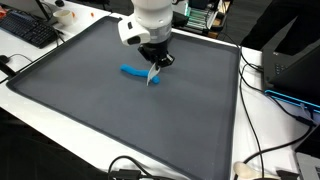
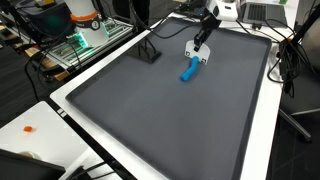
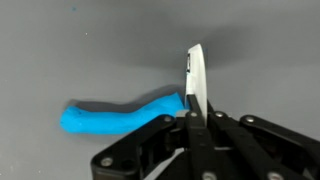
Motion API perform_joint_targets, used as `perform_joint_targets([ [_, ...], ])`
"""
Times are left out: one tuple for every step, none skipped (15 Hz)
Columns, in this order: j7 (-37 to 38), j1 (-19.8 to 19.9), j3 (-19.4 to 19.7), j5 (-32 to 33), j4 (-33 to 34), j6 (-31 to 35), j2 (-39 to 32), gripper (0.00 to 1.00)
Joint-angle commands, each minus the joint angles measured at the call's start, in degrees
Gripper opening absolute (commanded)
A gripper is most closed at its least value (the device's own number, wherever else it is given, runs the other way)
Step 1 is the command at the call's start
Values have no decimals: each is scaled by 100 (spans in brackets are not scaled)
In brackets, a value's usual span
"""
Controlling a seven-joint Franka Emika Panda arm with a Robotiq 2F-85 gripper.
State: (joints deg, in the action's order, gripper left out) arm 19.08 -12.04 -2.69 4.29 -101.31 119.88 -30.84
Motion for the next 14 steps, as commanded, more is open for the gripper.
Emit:
perform_joint_targets([
  [-244,117,-129,-352,-248,21,173,1],
  [-254,120,-131,-402,-253,54,184,1],
  [-293,131,-140,-458,-276,137,206,1],
  [-256,105,-110,-455,-288,156,224,1],
  [-263,103,-103,-472,-308,191,252,1],
  [-203,79,-61,-416,-316,175,287,1],
  [-178,69,-41,-383,-326,170,319,1],
  [-169,68,-23,-356,-333,160,373,1],
  [-174,72,-13,-344,-335,151,418,1],
  [-165,74,2,-330,-334,133,475,1],
  [-174,81,9,-317,-337,133,533,1],
  [-182,86,22,-288,-340,128,604,1],
  [-178,91,38,-250,-340,130,662,1],
  [-159,95,64,-199,-334,125,724,1],
])
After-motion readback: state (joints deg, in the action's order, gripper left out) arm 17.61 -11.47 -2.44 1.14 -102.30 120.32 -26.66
